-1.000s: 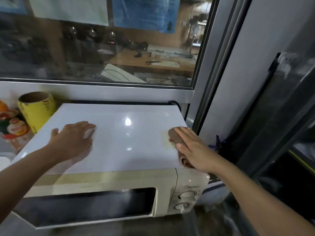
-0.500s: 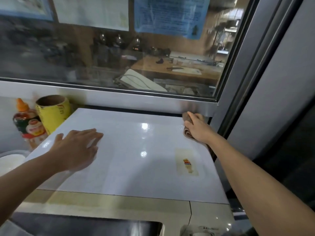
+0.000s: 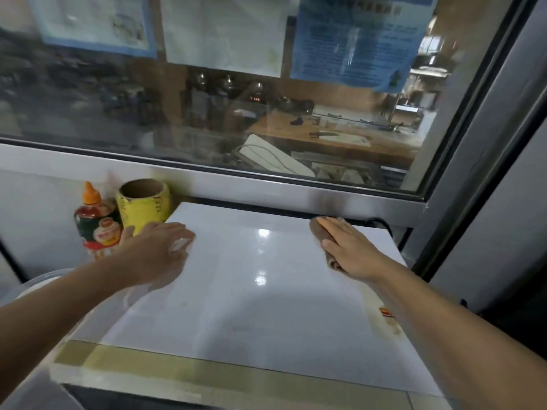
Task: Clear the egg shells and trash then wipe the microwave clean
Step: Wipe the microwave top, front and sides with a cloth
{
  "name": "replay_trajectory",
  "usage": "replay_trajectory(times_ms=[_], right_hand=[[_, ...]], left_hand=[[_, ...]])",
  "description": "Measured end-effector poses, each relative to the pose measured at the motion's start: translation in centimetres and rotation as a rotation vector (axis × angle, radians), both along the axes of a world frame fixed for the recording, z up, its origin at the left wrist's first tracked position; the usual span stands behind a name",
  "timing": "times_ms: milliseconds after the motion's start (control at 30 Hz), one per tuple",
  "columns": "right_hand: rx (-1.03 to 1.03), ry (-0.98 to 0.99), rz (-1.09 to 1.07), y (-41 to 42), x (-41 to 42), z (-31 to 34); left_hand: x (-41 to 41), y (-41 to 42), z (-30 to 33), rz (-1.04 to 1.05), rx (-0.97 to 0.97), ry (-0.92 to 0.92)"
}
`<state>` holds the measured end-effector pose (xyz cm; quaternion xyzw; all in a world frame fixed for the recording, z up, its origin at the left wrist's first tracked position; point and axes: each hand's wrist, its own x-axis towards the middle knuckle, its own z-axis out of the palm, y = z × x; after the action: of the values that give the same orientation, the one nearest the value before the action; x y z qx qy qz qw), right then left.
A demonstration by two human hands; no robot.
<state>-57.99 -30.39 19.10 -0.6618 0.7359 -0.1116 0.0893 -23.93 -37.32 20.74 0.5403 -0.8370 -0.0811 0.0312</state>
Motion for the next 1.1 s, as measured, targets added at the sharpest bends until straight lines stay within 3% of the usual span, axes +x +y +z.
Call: replay_trajectory(times_ms=[267, 400, 567, 733, 900, 1000, 1100], right_hand=[[-0.04, 0.021, 0.171, -7.3, 10.4, -0.1], [-0.05, 0.014, 0.339, -5.1, 15.6, -0.2], [-0.032, -0.065, 0.6, -0.2, 16.1, -0.3], [-0.095, -0.427, 0.283, -6.5, 13.2, 0.0], [-0.116, -0.149, 0.2, -11.6, 15.0, -0.6], [-0.096, -0.047, 0.385, -8.8, 17.8, -0.3], [-0.087, -0.091, 0.62, -5.9, 19.1, -0.5]], left_hand=[[1.0, -1.1, -1.1, -0.02, -0.018, 0.063], [2.9, -1.5, -1.1, -0.053, 0.006, 0.138], [6.4, -1.5, -1.4, 0.006, 0.016, 0.232], [6.9, -1.8, -1.7, 0.008, 0.129, 0.32], [6.5, -1.4, -1.6, 0.021, 0.061, 0.281], [6.7, -1.4, -1.6, 0.007, 0.136, 0.336], [7.5, -1.7, -1.8, 0.007, 0.199, 0.402]])
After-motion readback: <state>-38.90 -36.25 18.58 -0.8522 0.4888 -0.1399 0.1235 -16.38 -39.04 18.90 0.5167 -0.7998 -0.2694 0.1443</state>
